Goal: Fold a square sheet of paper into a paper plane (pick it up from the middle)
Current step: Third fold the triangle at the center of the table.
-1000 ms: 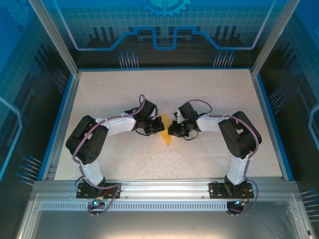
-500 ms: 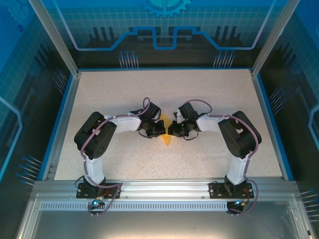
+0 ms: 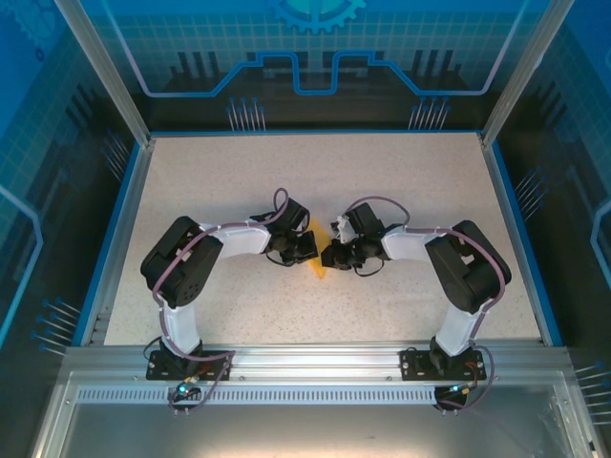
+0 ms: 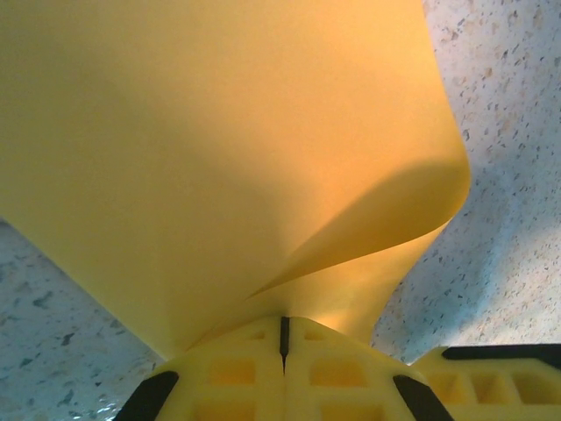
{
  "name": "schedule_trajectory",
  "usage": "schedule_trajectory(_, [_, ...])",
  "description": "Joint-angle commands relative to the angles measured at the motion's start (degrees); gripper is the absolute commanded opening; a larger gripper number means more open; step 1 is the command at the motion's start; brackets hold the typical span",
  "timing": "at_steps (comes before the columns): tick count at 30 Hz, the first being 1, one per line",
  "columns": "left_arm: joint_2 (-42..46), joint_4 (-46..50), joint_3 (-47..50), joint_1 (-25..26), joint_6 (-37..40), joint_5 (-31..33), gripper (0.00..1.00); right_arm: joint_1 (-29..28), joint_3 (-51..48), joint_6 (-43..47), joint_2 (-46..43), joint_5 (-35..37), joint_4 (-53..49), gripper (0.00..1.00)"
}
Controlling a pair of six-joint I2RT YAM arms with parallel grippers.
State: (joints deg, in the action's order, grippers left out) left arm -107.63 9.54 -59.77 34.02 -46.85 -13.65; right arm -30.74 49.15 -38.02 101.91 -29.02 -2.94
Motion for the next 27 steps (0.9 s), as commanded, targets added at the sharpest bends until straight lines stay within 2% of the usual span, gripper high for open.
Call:
schedule_trajectory(1, [-0.73, 4.81, 2.64, 0.62, -1.36, 2.84, 0.03, -0.85, -0.70, 0.75, 1.75, -1.42, -0.34, 0.14])
schedule_trajectory(9, [-0.22, 4.70, 2.98, 0.71, -1.49, 2.98, 0.03, -1.42, 0.59, 1.44, 2.58, 2.80, -5.81, 0.12])
schedule_trajectory(17, [-0.14, 4.60, 2.83, 0.73, -1.68, 2.89, 0.03, -3.75, 0.77, 2.60, -0.57, 0.03, -4.80, 0.12])
schedule_trajectory(27, [-0.21, 4.61, 2.81, 0.70, -1.64, 2.95, 0.03, -4.06, -1.76, 2.06, 1.79, 0.60, -6.30, 0.12])
